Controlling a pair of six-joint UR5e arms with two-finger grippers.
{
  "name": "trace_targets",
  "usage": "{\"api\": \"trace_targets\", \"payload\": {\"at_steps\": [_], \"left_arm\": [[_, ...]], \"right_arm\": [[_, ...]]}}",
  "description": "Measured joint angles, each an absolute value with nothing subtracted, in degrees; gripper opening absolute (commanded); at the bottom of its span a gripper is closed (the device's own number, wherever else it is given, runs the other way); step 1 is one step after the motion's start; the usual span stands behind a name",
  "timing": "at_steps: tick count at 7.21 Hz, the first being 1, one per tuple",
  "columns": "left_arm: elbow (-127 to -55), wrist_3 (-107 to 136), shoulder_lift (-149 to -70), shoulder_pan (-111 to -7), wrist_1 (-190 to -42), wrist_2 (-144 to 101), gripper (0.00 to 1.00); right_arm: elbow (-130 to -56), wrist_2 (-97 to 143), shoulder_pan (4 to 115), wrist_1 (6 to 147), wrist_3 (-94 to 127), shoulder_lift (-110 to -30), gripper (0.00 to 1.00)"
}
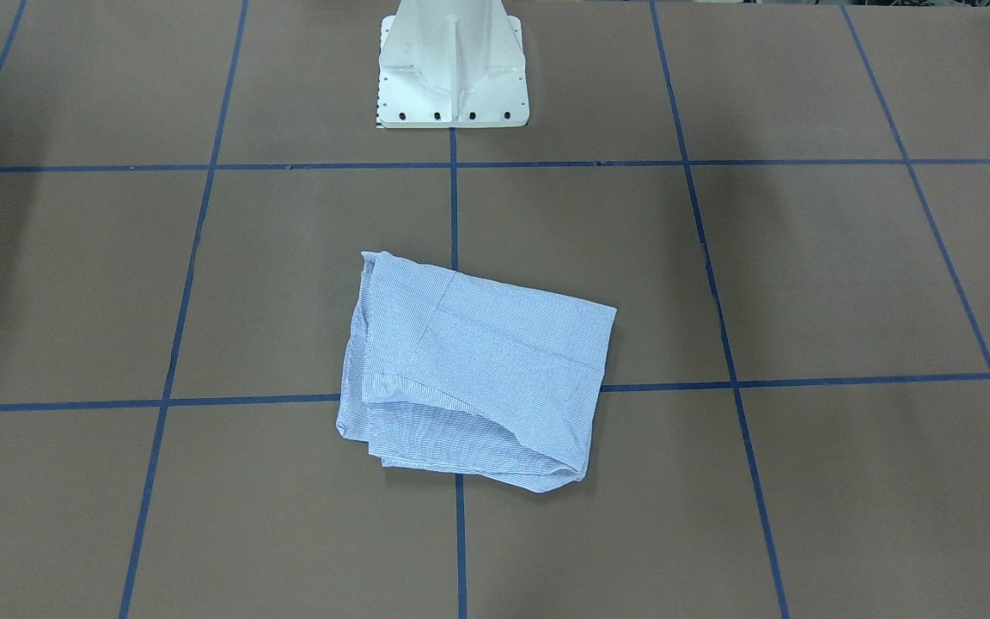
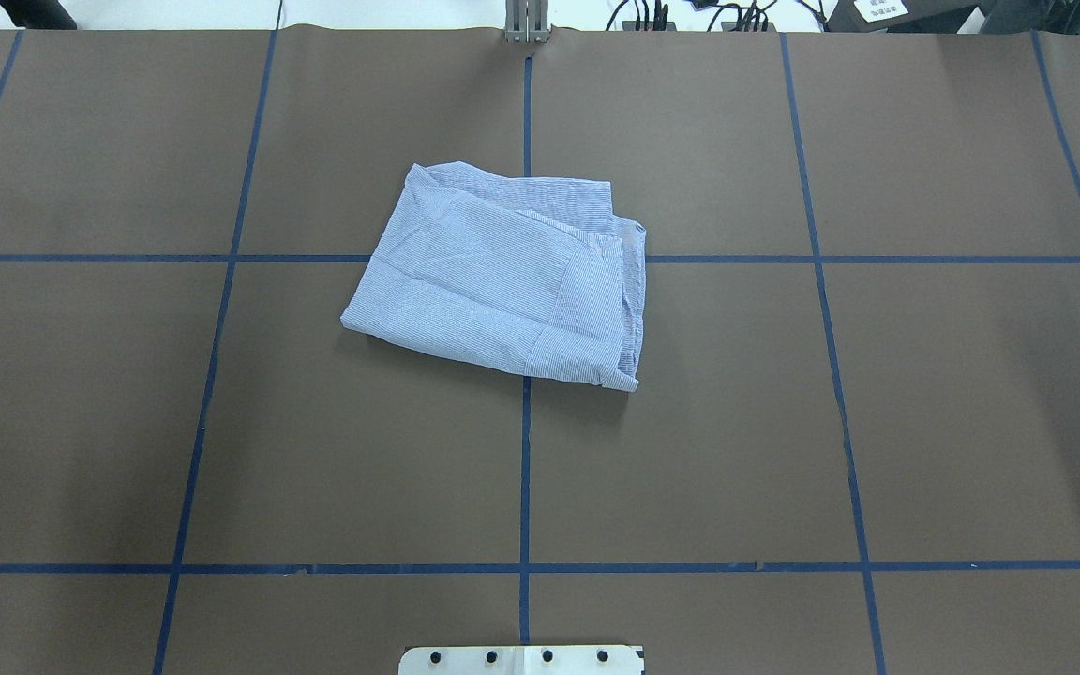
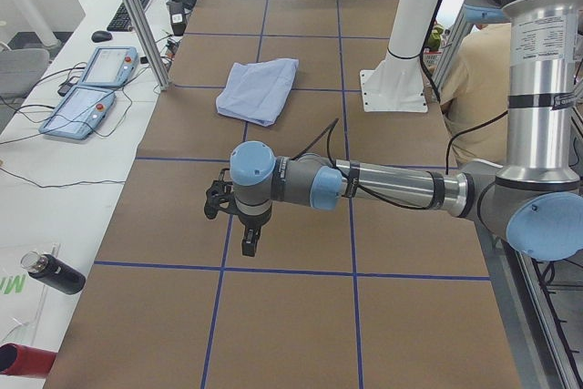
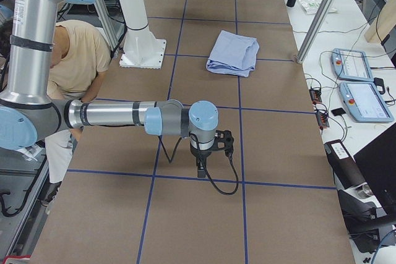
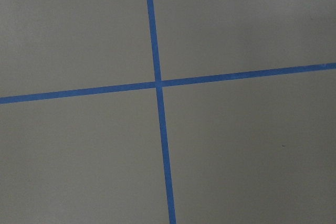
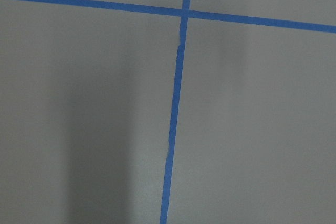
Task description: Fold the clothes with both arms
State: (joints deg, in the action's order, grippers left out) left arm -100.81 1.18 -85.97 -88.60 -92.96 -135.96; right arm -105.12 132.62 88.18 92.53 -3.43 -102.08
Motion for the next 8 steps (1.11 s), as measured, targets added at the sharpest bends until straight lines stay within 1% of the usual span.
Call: {"api": "trace_targets", "payload": {"at_steps": [3, 8], "left_arm": [[-100.6, 1.1, -85.7, -88.6, -95.9, -135.9, 1.00], [-100.5, 1.3, -85.0, -88.6, -96.3, -135.9, 1.00]], "right_arm": [[-105.3, 132.6, 88.2, 92.5, -3.7, -102.4, 1.00], [-105.4, 132.6, 88.2, 92.5, -3.7, -102.5, 1.00]]}}
